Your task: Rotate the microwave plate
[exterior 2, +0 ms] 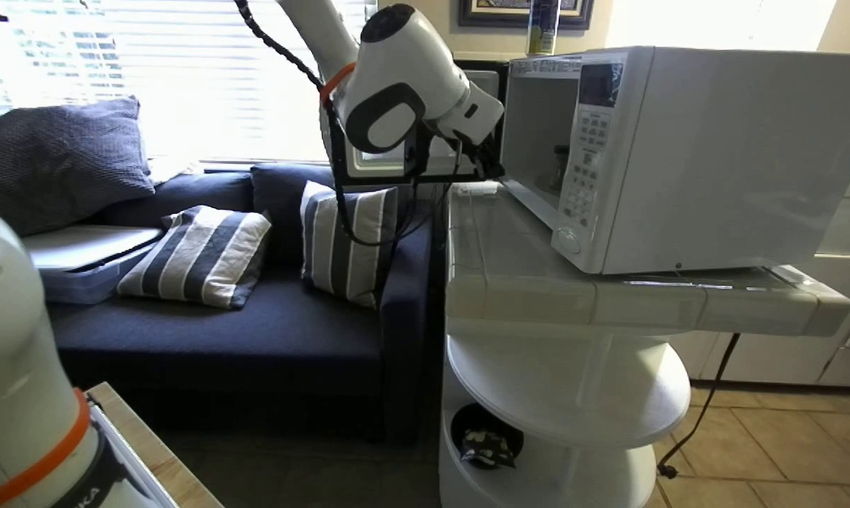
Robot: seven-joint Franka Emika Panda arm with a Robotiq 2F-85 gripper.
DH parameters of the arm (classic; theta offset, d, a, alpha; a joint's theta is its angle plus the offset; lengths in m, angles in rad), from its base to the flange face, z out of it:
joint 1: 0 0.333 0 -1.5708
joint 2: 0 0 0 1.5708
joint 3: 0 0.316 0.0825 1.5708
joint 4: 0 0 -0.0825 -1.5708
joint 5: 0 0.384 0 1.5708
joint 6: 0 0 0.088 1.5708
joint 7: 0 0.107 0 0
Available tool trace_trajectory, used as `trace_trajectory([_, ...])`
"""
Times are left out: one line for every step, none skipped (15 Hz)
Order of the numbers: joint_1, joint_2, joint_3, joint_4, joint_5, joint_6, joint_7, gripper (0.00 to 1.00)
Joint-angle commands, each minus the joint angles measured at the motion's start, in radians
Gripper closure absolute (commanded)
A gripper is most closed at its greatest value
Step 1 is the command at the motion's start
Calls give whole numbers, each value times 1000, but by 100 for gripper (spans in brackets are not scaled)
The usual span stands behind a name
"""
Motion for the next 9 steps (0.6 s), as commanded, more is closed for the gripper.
trace_trajectory([151,177,-181,75,158,151,-109,100])
trace_trajectory([207,217,-233,97,240,184,-153,100])
trace_trajectory([258,255,-271,124,316,227,-186,100])
trace_trajectory([311,286,-313,145,386,252,-221,100])
trace_trajectory([353,305,-333,167,456,279,-265,100])
trace_trajectory([390,329,-347,200,527,309,-310,100])
trace_trajectory([422,347,-359,235,599,334,-368,100])
trace_trajectory([444,365,-364,274,654,360,-423,100])
trace_trajectory([458,386,-369,319,702,386,-479,100])
